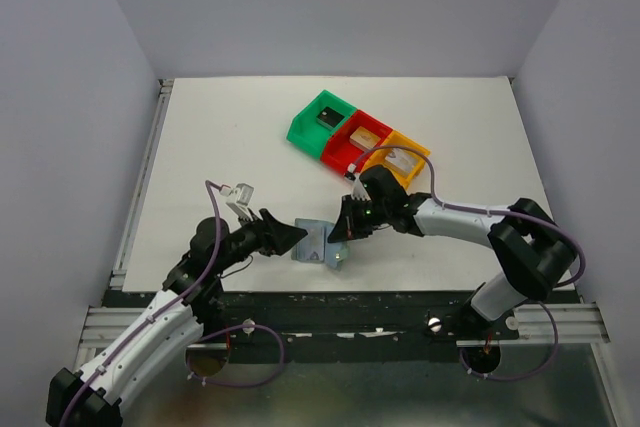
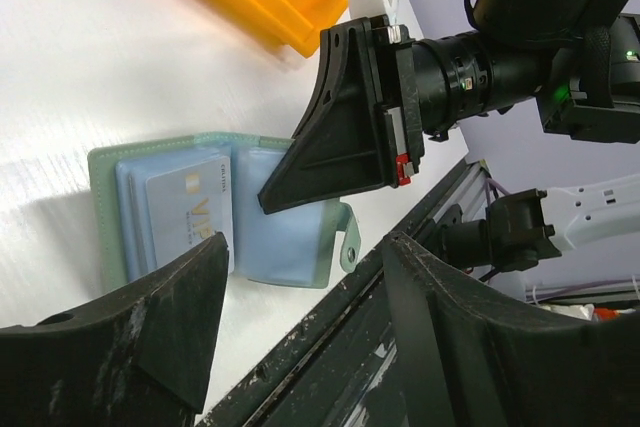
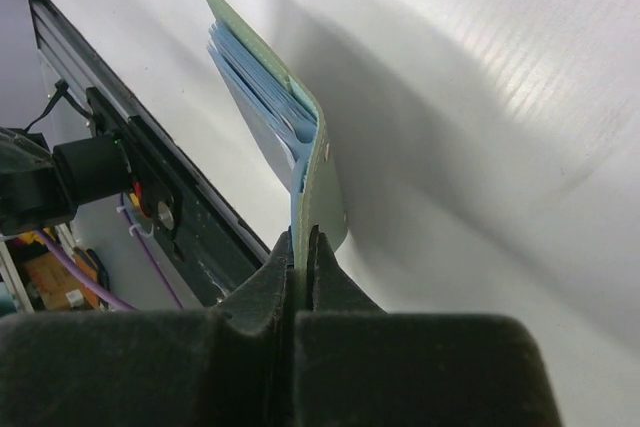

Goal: Take the credit cards out of the card holder
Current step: Open the card holder at the center of the board.

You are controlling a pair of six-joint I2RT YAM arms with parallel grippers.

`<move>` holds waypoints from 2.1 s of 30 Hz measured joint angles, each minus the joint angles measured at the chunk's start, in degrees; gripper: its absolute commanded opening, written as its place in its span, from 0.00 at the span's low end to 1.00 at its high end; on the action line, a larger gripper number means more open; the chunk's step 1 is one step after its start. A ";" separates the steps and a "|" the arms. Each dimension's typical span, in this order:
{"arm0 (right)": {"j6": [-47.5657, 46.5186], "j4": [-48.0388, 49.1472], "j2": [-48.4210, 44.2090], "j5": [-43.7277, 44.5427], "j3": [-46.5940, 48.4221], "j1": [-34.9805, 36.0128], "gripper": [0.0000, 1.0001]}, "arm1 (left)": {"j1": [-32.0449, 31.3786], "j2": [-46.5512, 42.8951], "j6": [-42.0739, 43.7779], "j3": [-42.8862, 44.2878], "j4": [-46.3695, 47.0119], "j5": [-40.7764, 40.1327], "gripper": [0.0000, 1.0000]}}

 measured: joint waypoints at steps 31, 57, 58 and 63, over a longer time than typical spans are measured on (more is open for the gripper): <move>-5.20 -12.00 -1.79 5.55 3.04 -1.90 0.50 | 0.00 1.31 -0.81 -0.24 0.94 -0.22 0.79; -10.40 -15.89 1.25 8.96 3.87 -1.90 0.20 | -2.99 21.24 -1.22 1.62 10.38 2.34 0.34; -10.60 -16.06 1.57 9.07 4.09 -1.90 0.20 | -3.28 21.81 -1.27 1.64 10.78 2.38 0.34; -11.26 -16.79 2.58 9.79 4.76 -1.90 0.21 | -5.44 27.12 -1.92 1.66 14.34 2.51 0.29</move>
